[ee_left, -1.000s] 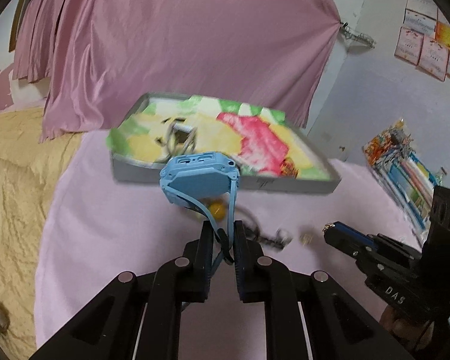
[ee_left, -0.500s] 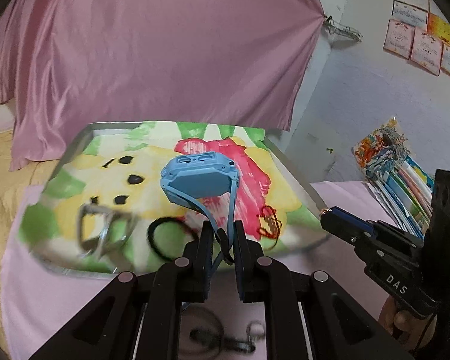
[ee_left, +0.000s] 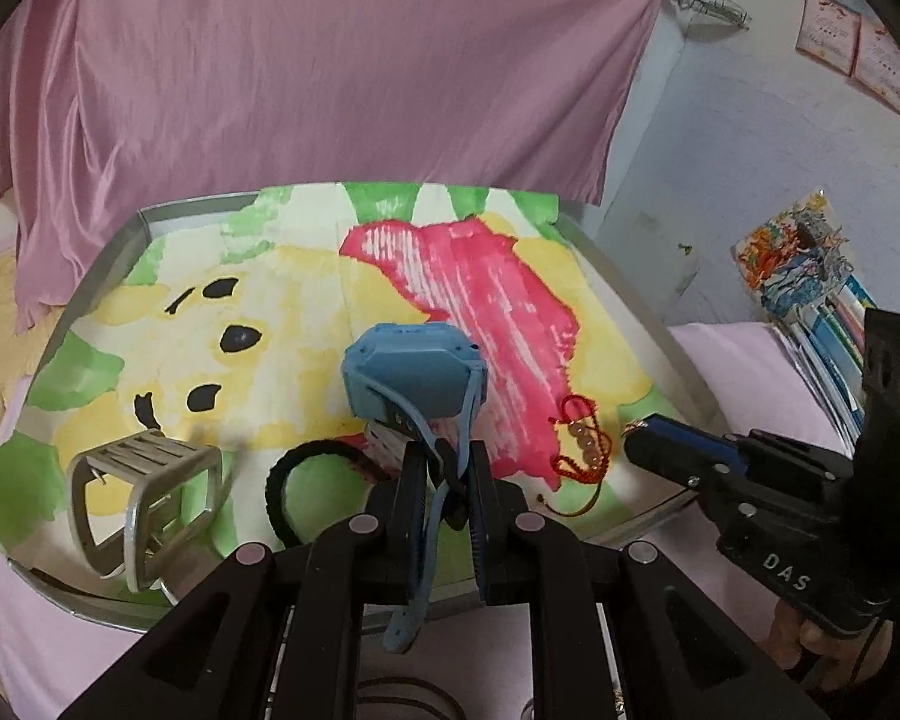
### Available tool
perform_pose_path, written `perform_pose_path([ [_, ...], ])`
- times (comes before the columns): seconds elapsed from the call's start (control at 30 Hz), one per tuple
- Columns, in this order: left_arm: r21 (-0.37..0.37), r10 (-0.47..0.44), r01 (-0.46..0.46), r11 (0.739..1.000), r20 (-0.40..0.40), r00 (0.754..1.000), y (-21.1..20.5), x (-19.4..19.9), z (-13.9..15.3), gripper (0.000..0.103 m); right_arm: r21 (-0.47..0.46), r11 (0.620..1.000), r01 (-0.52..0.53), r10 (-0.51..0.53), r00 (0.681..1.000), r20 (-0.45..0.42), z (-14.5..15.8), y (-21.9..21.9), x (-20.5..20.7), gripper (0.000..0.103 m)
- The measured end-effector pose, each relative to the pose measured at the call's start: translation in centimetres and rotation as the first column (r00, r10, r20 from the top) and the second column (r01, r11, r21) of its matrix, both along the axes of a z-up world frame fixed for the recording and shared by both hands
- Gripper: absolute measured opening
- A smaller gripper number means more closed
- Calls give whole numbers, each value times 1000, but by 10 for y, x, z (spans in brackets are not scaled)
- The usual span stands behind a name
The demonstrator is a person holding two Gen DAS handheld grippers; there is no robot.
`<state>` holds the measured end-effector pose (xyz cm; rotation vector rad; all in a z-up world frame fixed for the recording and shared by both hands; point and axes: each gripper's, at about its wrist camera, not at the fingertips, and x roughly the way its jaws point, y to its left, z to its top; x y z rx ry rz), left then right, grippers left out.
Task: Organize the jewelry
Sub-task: 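Carry the smartwatch over the tray with left tool while right tool lowers the earring in, then open left tool to drop the smartwatch in the tray while right tool releases the earring, then withdraw both open tools from the tray toward the remaining jewelry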
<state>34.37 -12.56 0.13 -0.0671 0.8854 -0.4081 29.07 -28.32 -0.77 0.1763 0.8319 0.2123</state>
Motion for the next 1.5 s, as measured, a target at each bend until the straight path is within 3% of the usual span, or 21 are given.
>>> perform_pose_path([
  [0.43,39,3,-4,999,22,1000,0,-8,0,23,-26,1000,1,-1,1000,-16,2,-1,1,13],
  [0.53,32,12,-14,999,42,999,4,-13,4,26,-33,999,11,-11,1000,-2,5,-3,-3,25],
  [0.67,1,30,-30,1000,85,996,11,-24,12,28,-25,999,32,-31,999,39,14,-6,-13,29],
  [0.73,-12,41,-40,999,118,992,14,-31,16,31,-7,999,47,-47,996,73,20,-9,-22,41],
  [0.83,-38,56,-50,998,170,984,20,-45,23,45,11,998,70,-71,989,129,30,-12,-38,52],
  [0.87,-49,67,-59,997,189,980,22,-50,26,66,13,997,76,-77,987,143,33,-12,-42,53],
  [0.9,-63,88,-76,995,221,971,27,-57,29,79,16,996,83,-85,983,160,35,-12,-47,55],
  [1.13,-106,142,-113,988,331,933,47,-99,45,81,47,990,130,-138,944,300,56,-11,-97,79],
  [1.23,-113,173,-141,984,373,912,57,-120,50,98,54,989,140,-150,916,373,65,-6,-121,93],
  [1.27,-114,183,-150,982,387,904,60,-127,51,102,54,988,141,-151,909,387,66,-4,-126,93],
  [1.5,-114,222,-191,975,468,856,81,-175,53,102,46,991,127,-133,865,484,73,16,-171,95],
])
